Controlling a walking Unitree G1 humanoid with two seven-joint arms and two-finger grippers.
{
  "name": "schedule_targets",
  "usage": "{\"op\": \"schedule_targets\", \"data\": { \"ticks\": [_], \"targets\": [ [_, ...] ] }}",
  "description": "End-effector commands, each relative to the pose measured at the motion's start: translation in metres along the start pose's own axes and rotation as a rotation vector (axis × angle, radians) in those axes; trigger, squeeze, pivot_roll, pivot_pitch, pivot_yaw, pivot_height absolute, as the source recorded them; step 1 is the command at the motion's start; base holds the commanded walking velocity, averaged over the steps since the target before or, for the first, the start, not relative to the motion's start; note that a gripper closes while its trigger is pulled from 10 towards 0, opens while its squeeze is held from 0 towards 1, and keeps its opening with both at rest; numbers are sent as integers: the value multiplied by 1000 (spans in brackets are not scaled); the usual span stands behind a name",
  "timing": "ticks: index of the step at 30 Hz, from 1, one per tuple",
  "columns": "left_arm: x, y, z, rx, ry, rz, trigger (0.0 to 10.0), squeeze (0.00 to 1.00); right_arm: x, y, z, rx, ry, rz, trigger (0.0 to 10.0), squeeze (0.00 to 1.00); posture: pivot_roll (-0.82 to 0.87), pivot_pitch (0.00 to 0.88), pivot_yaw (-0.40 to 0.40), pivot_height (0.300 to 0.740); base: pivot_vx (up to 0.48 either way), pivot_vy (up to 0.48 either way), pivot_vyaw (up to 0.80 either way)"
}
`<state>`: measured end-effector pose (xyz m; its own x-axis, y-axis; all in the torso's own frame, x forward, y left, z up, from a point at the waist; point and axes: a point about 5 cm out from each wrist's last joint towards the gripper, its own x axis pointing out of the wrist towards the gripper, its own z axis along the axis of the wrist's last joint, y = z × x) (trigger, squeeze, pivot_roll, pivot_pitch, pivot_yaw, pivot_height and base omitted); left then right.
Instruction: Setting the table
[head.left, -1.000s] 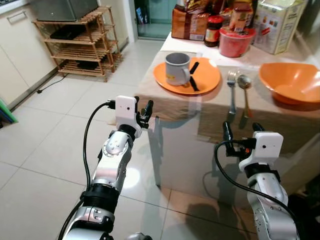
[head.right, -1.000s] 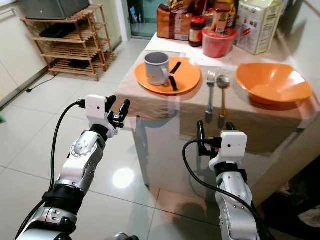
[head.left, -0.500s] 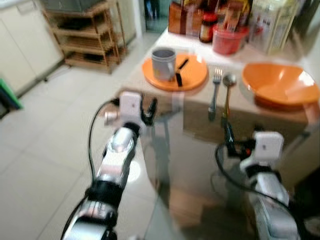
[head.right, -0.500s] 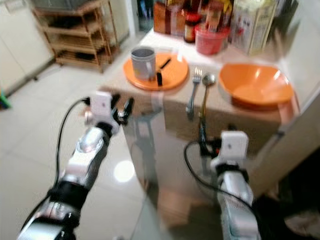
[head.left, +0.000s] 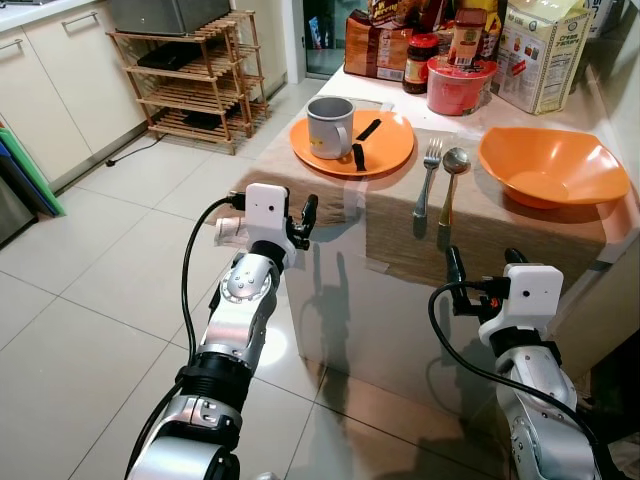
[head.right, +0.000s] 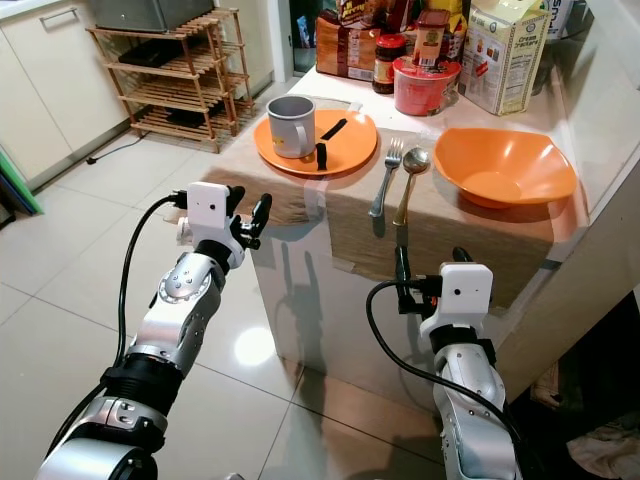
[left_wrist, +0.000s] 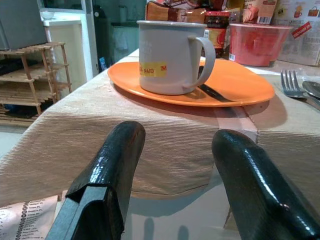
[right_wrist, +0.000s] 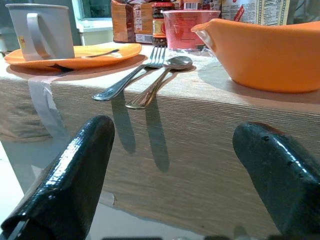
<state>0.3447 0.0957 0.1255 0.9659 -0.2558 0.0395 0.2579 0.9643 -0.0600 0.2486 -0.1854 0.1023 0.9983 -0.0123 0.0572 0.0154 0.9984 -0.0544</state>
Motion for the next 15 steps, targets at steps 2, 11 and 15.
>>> {"op": "schedule_targets", "data": {
  "ticks": [2, 11, 15],
  "targets": [
    [2, 0, 2, 14, -8, -2, 10000, 0, 3, 2, 3, 8, -3, 5, 10000, 0, -56, 0, 62, 740, 0, 0, 0],
    [4, -3, 2, 17, -12, -3, 10000, 0, 3, 0, 4, 3, -4, 12, 10000, 0, -47, 0, 33, 740, 0, 0, 0],
    [5, -7, 3, 15, -17, -9, 10000, 0, 6, -1, 5, 0, -9, 15, 10000, 0, -45, 0, 25, 740, 0, 0, 0]
  ]
}}
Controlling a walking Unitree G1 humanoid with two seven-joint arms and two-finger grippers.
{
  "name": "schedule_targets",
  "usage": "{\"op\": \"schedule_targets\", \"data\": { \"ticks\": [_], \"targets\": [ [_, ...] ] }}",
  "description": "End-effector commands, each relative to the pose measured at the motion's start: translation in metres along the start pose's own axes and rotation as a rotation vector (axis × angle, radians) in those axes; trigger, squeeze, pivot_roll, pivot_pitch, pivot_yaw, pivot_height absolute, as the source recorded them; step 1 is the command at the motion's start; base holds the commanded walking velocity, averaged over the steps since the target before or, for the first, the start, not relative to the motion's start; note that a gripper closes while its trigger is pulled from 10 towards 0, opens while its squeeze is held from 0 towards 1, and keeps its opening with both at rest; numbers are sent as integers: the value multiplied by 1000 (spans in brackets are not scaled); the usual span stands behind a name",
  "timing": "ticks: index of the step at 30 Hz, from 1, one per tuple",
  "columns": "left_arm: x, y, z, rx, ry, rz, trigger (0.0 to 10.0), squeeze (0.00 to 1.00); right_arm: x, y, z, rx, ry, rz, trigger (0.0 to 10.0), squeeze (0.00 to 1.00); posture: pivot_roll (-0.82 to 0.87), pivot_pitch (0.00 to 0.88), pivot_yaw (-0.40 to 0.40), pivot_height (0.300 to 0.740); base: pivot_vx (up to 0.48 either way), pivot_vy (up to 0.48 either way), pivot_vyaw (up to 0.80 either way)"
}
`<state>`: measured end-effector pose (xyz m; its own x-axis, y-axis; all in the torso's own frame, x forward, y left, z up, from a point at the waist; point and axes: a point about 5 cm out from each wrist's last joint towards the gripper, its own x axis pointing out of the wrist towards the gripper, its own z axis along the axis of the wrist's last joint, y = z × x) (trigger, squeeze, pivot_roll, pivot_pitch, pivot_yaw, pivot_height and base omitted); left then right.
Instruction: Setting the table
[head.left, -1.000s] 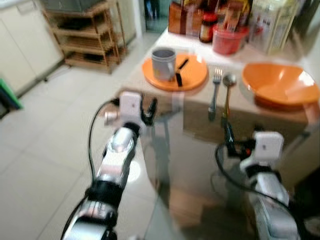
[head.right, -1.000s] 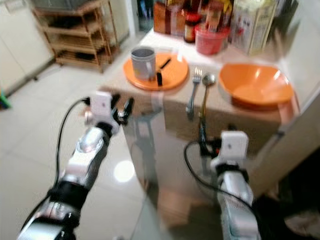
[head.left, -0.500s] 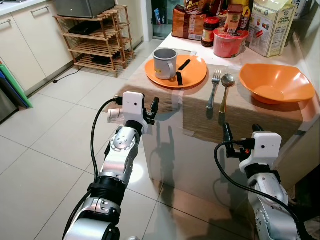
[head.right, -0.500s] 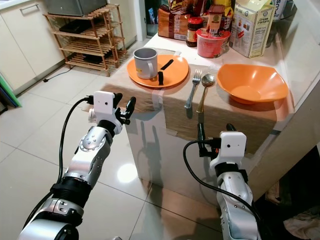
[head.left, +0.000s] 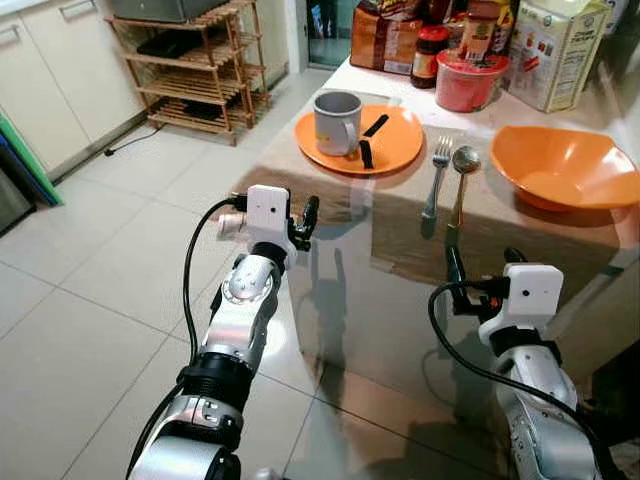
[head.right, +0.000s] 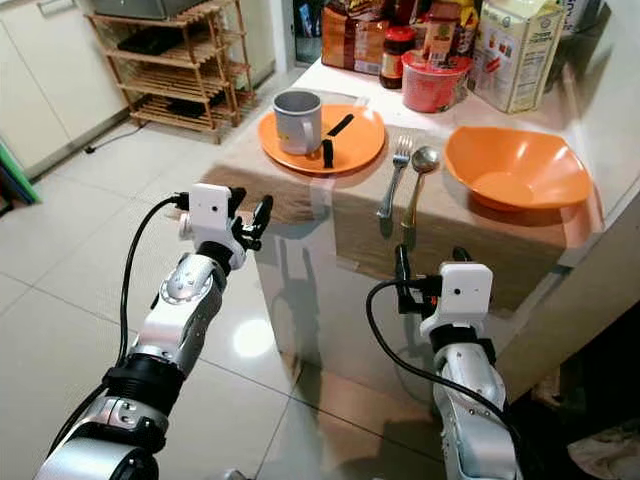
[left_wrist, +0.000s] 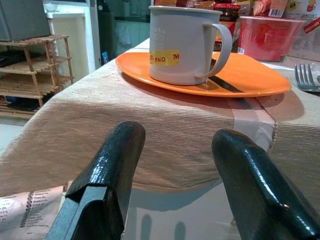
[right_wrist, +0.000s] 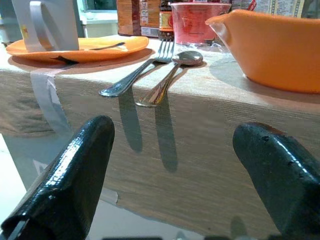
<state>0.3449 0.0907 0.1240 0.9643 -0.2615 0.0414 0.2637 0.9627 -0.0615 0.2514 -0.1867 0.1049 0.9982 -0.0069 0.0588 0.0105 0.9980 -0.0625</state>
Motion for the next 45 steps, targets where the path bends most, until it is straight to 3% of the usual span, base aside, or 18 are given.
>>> {"op": "schedule_targets", "data": {
  "ticks": [1, 13, 22, 45],
  "targets": [
    [4, -3, 5, 17, -15, -4, 10000, 0, 3, 0, 4, 7, -9, 10, 10000, 0, -43, 0, 21, 740, 0, 0, 0],
    [6, -13, 4, 16, -22, -40, 10000, 0, 1, 2, 1, 17, -11, 6, 10000, 0, -22, 0, -13, 740, 0, 0, 0],
    [3, -19, -3, -19, -5, -27, 10000, 0, -2, -7, -1, 11, -10, 3, 10000, 0, -1, 0, -70, 740, 0, 0, 0],
    [6, -19, 1, -20, -15, -23, 10000, 0, 1, -8, 1, 5, -9, 12, 10000, 0, -2, 0, -25, 740, 0, 0, 0]
  ]
}}
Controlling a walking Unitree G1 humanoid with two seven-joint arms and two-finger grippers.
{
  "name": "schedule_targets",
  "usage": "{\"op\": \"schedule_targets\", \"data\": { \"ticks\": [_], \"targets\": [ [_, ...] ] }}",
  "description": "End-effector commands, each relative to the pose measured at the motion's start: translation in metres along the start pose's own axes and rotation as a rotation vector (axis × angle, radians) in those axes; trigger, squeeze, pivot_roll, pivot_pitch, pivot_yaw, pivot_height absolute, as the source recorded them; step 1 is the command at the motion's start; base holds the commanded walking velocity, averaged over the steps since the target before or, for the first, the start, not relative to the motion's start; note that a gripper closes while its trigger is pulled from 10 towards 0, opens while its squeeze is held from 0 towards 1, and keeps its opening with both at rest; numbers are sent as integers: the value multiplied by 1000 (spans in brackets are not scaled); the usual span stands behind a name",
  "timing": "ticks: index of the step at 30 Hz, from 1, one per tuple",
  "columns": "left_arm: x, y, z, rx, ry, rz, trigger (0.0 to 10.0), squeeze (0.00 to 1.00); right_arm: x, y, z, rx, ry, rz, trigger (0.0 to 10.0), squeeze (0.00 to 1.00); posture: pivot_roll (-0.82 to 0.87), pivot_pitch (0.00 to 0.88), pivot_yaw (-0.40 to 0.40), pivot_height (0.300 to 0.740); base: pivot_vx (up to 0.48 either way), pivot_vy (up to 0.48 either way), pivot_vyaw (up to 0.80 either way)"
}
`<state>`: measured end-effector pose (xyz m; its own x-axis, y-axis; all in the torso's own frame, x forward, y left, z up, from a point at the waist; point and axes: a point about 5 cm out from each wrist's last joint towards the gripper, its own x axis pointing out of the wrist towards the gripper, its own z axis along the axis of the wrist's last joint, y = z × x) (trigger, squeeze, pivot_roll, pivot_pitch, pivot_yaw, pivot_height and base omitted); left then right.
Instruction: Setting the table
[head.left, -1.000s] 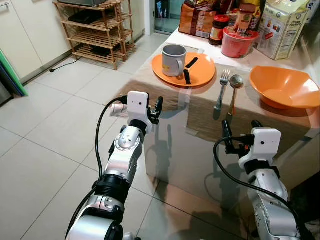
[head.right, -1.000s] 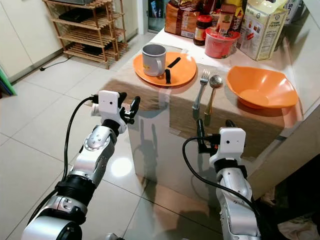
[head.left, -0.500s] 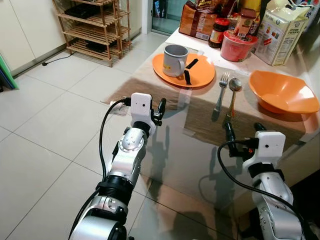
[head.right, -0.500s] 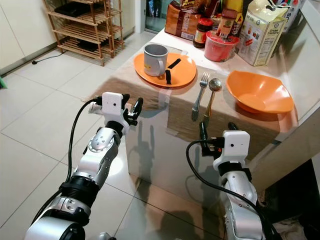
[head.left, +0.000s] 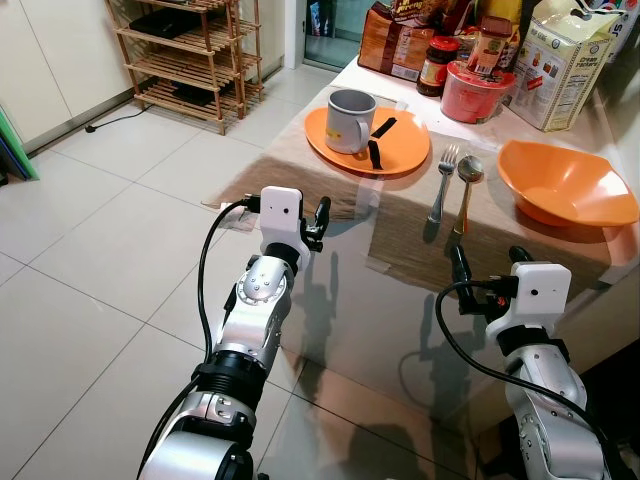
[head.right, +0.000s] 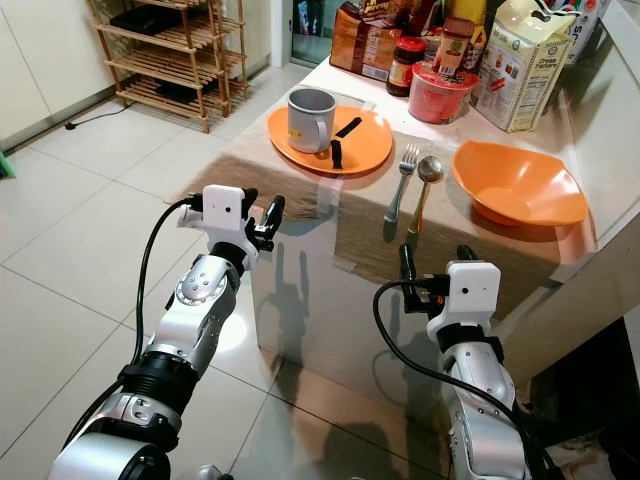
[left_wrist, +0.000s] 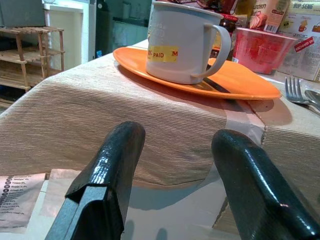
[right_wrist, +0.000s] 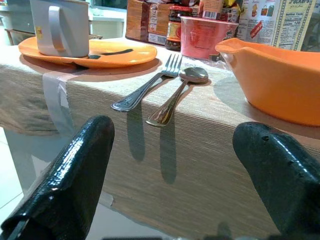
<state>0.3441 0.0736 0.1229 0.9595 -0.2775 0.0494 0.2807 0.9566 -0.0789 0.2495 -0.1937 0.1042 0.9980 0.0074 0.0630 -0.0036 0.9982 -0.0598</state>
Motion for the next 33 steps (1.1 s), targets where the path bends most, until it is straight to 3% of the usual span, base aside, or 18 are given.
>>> {"op": "schedule_targets", "data": {
  "ticks": [1, 10, 20, 27, 33],
  "targets": [
    [3, -2, 4, -3, -9, -5, 10000, 0, 3, -1, 2, 1, -3, -3, 10000, 0, -3, 0, -20, 740, 0, 0, 0],
    [3, -1, 6, 17, -17, -13, 10000, 0, 5, 5, 5, -3, -11, 20, 10000, 0, -3, 0, 6, 740, 0, 0, 48],
    [4, -1, 7, 13, -24, -14, 10000, 0, 6, 6, 7, -17, -18, 19, 10000, 0, -5, 0, 13, 740, 0, -426, 736],
    [5, -3, 8, 5, -28, -9, 10000, 0, 9, 4, 12, -21, -42, 16, 10000, 0, -5, 0, 16, 740, 0, 0, 0],
    [6, -2, 9, 8, -30, -8, 10000, 0, 20, 8, 21, -23, -68, 25, 10000, 0, -7, 0, 22, 740, 0, 0, 0]
  ]
}}
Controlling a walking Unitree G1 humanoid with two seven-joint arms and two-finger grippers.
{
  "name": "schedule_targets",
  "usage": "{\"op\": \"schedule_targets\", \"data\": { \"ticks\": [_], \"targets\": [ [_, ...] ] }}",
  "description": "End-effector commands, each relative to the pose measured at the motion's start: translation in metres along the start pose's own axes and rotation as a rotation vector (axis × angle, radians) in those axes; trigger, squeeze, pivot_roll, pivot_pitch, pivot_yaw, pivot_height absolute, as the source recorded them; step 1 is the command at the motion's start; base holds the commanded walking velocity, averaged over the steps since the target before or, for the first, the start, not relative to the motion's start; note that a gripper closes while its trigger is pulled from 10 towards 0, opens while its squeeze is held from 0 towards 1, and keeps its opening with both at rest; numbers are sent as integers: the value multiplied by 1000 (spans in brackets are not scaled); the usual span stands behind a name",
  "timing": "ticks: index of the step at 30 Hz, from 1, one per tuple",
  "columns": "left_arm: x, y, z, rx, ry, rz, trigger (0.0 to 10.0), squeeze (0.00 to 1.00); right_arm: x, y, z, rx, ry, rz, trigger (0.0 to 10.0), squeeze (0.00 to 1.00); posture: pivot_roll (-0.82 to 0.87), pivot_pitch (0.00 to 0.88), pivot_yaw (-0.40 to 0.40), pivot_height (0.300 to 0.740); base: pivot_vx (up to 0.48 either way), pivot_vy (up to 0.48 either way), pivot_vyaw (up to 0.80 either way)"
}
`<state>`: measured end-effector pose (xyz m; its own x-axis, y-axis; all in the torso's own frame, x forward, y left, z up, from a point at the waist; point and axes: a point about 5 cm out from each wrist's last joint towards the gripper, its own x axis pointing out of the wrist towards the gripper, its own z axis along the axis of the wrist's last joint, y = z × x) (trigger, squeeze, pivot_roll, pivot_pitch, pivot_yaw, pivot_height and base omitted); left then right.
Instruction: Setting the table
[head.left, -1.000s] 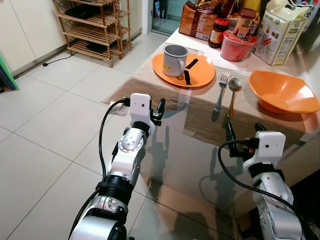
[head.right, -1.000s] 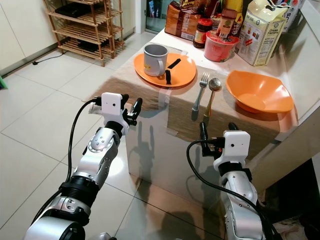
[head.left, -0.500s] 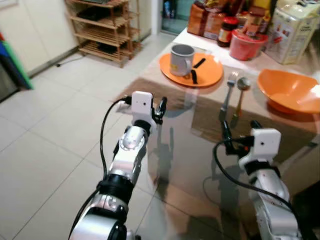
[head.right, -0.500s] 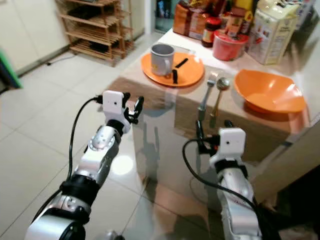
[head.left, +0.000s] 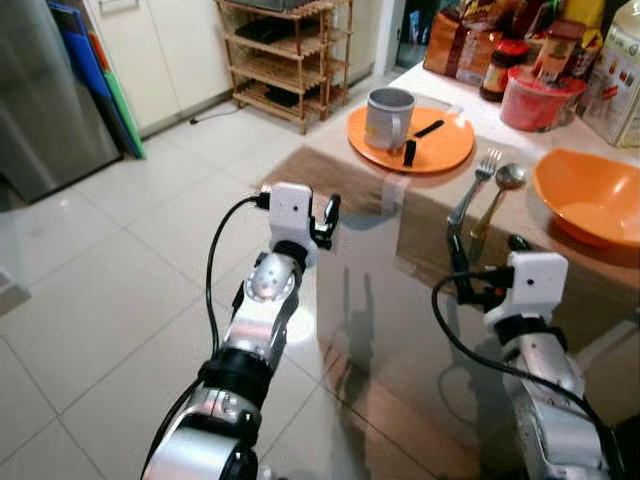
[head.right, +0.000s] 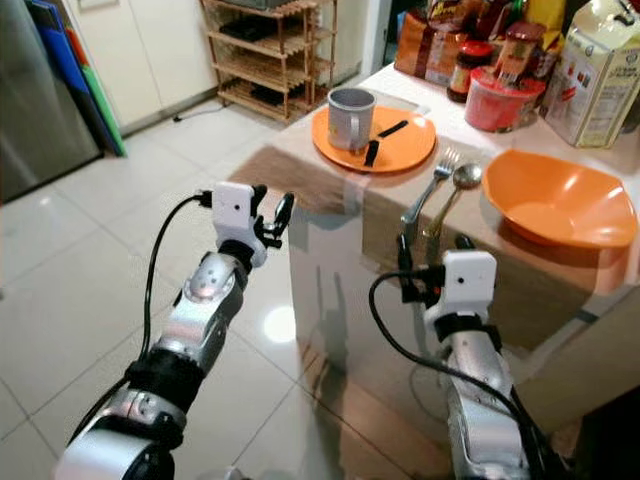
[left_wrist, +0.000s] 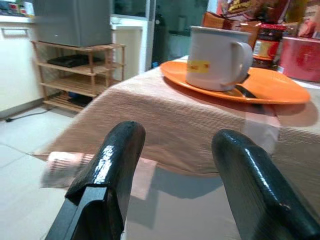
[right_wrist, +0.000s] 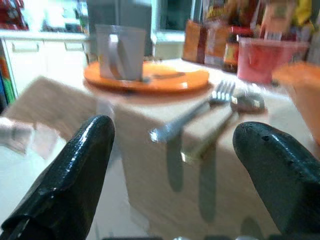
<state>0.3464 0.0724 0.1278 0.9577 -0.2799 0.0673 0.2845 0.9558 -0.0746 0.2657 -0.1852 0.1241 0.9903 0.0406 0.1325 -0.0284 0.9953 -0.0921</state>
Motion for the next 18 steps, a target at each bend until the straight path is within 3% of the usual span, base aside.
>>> {"op": "schedule_targets", "data": {
  "ticks": [1, 6, 10, 18],
  "targets": [
    [3, -1, 5, -1, -12, -9, 10000, 0, 4, 0, 2, 8, 3, -4, 10000, 0, -7, 0, 22, 740, 0, 0, 0],
    [2, -1, 8, -6, -32, -16, 10000, 0, 13, 5, 11, 3, -33, 5, 10000, 0, -4, 0, 25, 740, 171, 0, 0],
    [3, -1, 9, -5, -38, -14, 10000, 0, 21, 15, 27, 41, -98, 59, 10000, 0, -3, 0, 26, 740, 374, 0, 0],
    [4, -2, 11, -5, -45, -21, 10000, 0, 29, 19, 33, 46, -112, 86, 10000, 0, -1, 0, 26, 740, 408, 0, 0]
  ]
}}
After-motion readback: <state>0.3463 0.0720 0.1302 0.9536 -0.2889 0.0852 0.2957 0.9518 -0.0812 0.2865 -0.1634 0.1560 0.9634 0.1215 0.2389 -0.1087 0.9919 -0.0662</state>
